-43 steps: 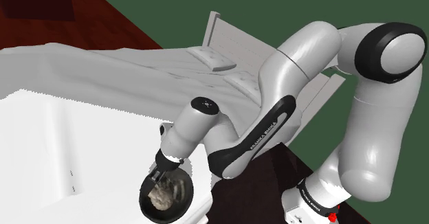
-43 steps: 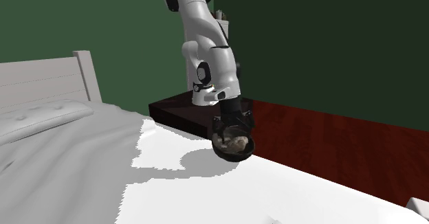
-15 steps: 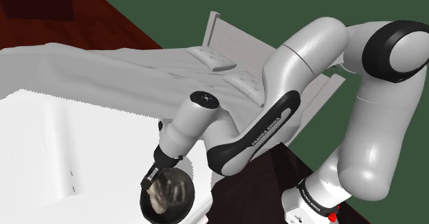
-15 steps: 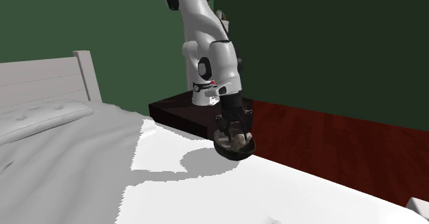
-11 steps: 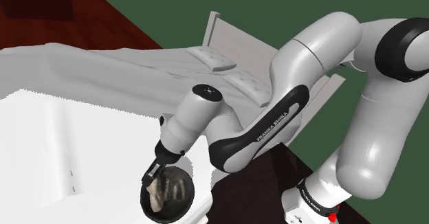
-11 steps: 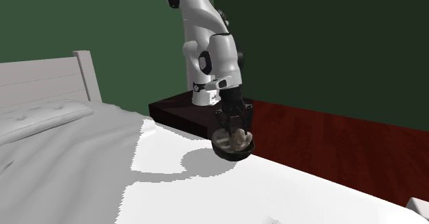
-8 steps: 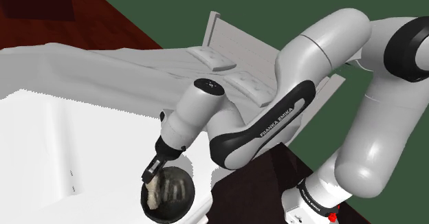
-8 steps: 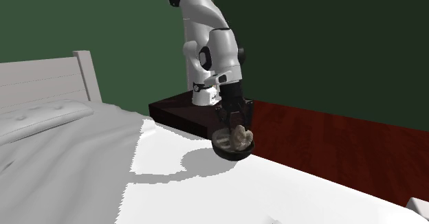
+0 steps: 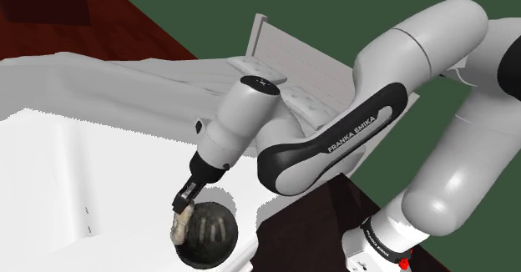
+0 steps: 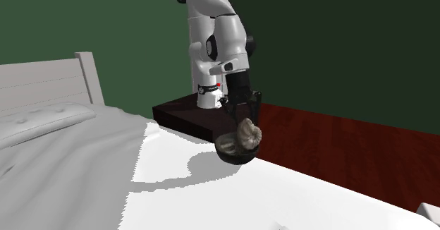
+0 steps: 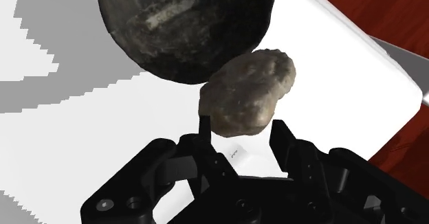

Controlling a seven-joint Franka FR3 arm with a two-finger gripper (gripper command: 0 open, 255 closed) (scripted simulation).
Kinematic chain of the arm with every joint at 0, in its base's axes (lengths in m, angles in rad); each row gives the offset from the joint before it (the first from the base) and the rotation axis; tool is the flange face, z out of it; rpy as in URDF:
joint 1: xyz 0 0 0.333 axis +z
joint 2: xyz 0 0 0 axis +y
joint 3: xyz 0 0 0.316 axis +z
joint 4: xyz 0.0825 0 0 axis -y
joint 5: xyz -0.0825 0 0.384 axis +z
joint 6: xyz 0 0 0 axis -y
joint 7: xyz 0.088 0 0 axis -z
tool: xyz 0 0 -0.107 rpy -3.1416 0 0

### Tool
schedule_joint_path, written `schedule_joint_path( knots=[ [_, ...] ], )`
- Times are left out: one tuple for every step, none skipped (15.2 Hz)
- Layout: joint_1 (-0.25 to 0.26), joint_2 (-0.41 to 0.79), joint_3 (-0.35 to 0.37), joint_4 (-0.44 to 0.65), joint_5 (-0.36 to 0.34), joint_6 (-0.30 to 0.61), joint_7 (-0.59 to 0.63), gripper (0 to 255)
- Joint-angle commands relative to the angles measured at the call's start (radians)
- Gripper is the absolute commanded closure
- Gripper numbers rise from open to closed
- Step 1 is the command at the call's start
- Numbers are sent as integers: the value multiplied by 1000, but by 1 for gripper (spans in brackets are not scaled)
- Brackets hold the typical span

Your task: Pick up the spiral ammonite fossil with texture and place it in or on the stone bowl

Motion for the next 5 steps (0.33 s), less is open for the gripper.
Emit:
schedule_joint_path(
  knots=[
    [-35, -29, 41, 2, 47, -24, -31, 255],
    [-40, -34, 46, 3, 54, -28, -36, 255],
    [-116, -90, 118, -29, 151, -35, -112, 255],
    [-202, -161, 201, -58, 281, -50, -212, 255],
    [-283, -281, 280, -82, 505, -91, -381, 255]
  ],
)
